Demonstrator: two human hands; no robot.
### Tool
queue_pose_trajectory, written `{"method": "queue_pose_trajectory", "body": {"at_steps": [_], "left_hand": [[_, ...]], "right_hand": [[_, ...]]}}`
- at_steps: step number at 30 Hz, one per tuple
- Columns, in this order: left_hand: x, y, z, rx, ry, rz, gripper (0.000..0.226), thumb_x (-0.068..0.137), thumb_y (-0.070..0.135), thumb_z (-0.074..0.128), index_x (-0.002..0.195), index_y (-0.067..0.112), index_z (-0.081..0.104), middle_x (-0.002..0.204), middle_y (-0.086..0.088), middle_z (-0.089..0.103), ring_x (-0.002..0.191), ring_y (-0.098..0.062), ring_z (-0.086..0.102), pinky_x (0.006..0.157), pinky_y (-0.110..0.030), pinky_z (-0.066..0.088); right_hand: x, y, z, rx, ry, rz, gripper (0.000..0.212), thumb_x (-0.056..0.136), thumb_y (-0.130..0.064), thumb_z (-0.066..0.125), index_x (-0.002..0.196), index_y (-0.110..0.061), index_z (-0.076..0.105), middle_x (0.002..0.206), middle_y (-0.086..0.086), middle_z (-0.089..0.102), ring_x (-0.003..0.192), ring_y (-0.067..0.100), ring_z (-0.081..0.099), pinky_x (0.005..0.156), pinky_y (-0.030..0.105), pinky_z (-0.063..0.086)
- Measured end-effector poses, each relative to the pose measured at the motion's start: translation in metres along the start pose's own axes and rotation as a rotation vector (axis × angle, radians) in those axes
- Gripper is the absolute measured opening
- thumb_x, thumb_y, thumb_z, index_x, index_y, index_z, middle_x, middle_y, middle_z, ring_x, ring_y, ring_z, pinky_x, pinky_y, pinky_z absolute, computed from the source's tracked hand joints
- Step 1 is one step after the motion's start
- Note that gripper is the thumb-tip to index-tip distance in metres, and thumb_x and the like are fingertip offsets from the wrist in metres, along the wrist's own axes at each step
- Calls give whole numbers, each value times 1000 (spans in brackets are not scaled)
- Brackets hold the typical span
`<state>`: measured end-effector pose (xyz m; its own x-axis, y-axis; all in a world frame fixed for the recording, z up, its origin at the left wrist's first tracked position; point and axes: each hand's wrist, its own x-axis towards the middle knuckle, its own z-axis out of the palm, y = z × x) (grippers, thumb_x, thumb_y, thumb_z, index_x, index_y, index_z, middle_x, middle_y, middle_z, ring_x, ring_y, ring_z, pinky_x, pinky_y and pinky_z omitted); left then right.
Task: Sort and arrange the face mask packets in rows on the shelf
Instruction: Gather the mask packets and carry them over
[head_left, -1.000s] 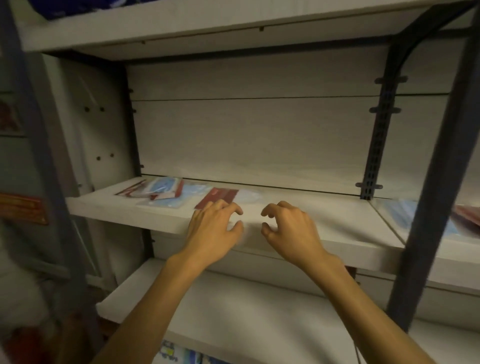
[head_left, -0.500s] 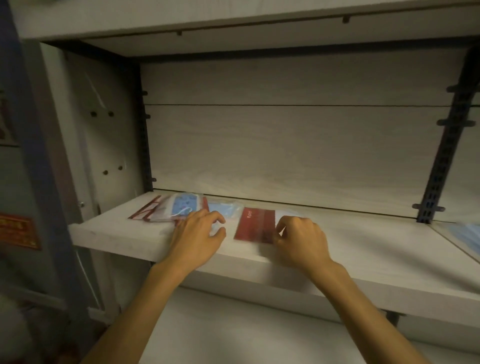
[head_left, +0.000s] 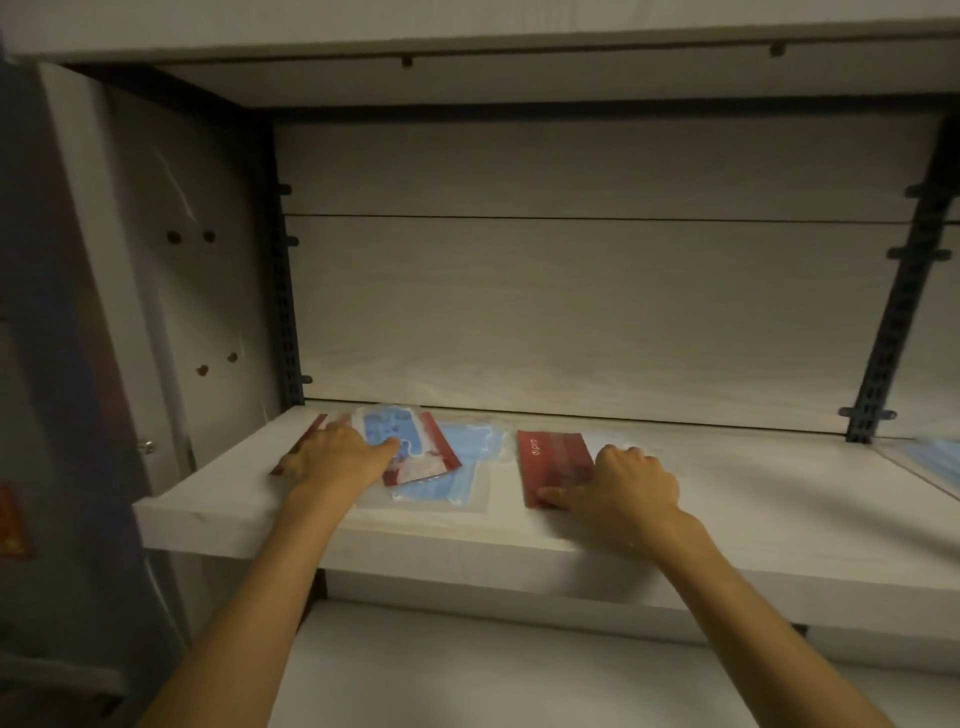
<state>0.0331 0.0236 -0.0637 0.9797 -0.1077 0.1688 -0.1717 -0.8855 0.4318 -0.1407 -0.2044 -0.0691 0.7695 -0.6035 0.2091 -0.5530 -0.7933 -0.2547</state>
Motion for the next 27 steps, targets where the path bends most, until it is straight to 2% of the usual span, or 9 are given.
{"method": "queue_pose_trajectory", "body": {"at_steps": [4, 9, 12, 14, 16, 18, 22, 24, 27], "left_hand": [[21, -10, 5, 51, -45, -12, 91, 73, 87, 49, 138, 22, 48, 134, -12, 55, 119, -34, 53, 102, -46, 36], [31, -14, 4, 47, -78, -9, 99, 61, 82, 68, 136, 22, 48, 134, -11, 55, 120, -32, 52, 101, -43, 35], [34, -17, 1, 13, -99, -9, 101, 57, 76, 77, 134, 18, 48, 130, -11, 56, 118, -31, 53, 98, -40, 37], [36, -19, 1, -17, -114, -5, 100, 57, 73, 79, 134, 18, 47, 131, -11, 55, 119, -32, 52, 99, -41, 38], [37, -21, 1, -40, -142, 1, 103, 57, 73, 80, 139, 22, 43, 135, -10, 52, 122, -33, 51, 102, -44, 39], [40, -23, 1, -39, -174, 12, 109, 55, 74, 79, 145, 30, 37, 142, -8, 48, 125, -33, 48, 104, -49, 40], [49, -26, 0, -16, -208, 19, 115, 51, 68, 83, 149, 32, 34, 151, -7, 39, 130, -35, 45, 106, -53, 40], [51, -25, 0, -38, -218, 9, 113, 49, 60, 85, 146, 27, 39, 142, -9, 47, 124, -33, 51, 102, -51, 45], [51, -23, -3, -124, -232, -9, 91, 58, 43, 88, 135, 12, 52, 119, -11, 59, 108, -29, 58, 96, -43, 51]], "right_hand": [[9, -2, -8, 72, -125, 110, 62, 61, -76, 74, 71, -27, 38, 90, 0, 57, 90, 23, 59, 76, 34, 49], [20, 5, -12, 263, -196, 189, 48, 55, -57, 89, 72, -21, 62, 75, -4, 63, 72, 12, 57, 56, 25, 40], [25, 5, -11, 444, -214, 201, 39, 54, -33, 94, 79, -14, 71, 75, 2, 73, 78, 18, 67, 68, 28, 52], [23, 4, -12, 560, -231, 197, 24, 63, -16, 90, 79, -14, 72, 79, 5, 74, 77, 19, 69, 67, 27, 53], [21, 3, -11, 661, -239, 198, 15, 72, -3, 82, 78, -11, 70, 73, 6, 74, 65, 17, 68, 58, 23, 51], [20, 4, -8, 760, -231, 198, 13, 74, 5, 76, 80, -6, 71, 68, 9, 74, 58, 20, 69, 54, 23, 53], [19, 5, -6, 892, -189, 206, 22, 73, 11, 74, 89, -2, 70, 76, 16, 76, 66, 30, 73, 59, 31, 59], [17, 6, -5, 939, -166, 202, 26, 73, 12, 74, 94, -1, 68, 80, 17, 75, 67, 29, 73, 57, 29, 58], [13, 6, -5, 980, -143, 194, 27, 73, 12, 74, 94, -3, 66, 80, 14, 74, 64, 26, 72, 51, 26, 54]]}}
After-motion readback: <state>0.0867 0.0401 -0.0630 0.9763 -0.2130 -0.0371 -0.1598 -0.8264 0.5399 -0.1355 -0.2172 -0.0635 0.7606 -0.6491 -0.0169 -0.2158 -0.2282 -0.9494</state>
